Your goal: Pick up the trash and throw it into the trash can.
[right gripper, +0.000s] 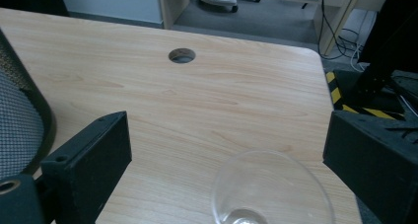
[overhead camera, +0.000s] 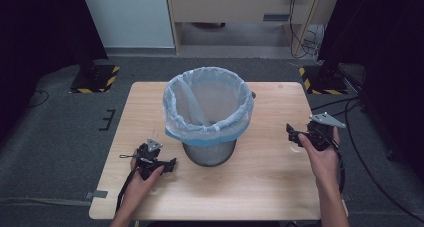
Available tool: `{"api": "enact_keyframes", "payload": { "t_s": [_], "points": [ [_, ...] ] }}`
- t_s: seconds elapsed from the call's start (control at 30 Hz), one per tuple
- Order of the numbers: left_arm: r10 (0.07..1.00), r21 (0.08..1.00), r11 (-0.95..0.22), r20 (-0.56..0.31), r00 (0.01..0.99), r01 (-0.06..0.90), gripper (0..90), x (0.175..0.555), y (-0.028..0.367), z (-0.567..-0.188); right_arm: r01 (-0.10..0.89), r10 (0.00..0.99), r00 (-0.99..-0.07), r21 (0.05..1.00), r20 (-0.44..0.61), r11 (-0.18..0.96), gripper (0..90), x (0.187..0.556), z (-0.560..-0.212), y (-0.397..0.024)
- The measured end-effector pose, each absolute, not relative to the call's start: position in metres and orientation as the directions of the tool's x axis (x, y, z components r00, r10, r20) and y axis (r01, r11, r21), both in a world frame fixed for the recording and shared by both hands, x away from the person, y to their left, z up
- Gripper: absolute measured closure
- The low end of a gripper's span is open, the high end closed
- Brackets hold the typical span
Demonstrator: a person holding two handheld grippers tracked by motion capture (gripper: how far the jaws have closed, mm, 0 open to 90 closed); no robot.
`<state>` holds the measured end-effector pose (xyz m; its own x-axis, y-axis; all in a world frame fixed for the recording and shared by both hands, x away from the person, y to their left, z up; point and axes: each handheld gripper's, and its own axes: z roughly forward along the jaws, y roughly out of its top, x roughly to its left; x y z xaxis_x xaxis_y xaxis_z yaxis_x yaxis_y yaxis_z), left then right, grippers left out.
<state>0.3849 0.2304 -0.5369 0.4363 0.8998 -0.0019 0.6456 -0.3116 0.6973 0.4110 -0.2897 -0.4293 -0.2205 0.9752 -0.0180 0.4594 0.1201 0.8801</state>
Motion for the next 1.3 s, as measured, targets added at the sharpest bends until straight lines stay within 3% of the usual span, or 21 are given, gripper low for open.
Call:
{"api": "enact_keyframes", "payload": {
  "t_s": [0.57,1.3],
  "points": [
    [0.9,0.697,-0.311,-0.002,0.436,0.646,0.0,0.385,0.23,-0.537,0.505,0.982,-0.189,0.857,-0.008,0.104,2.6,0.412,-0.451,-0.316],
    [0.9,0.697,-0.312,-0.002,0.436,0.646,0.0,0.385,0.23,-0.537,0.549,0.977,-0.214,0.824,-0.022,0.139,3.4,0.417,-0.481,-0.316]
  ]
}}
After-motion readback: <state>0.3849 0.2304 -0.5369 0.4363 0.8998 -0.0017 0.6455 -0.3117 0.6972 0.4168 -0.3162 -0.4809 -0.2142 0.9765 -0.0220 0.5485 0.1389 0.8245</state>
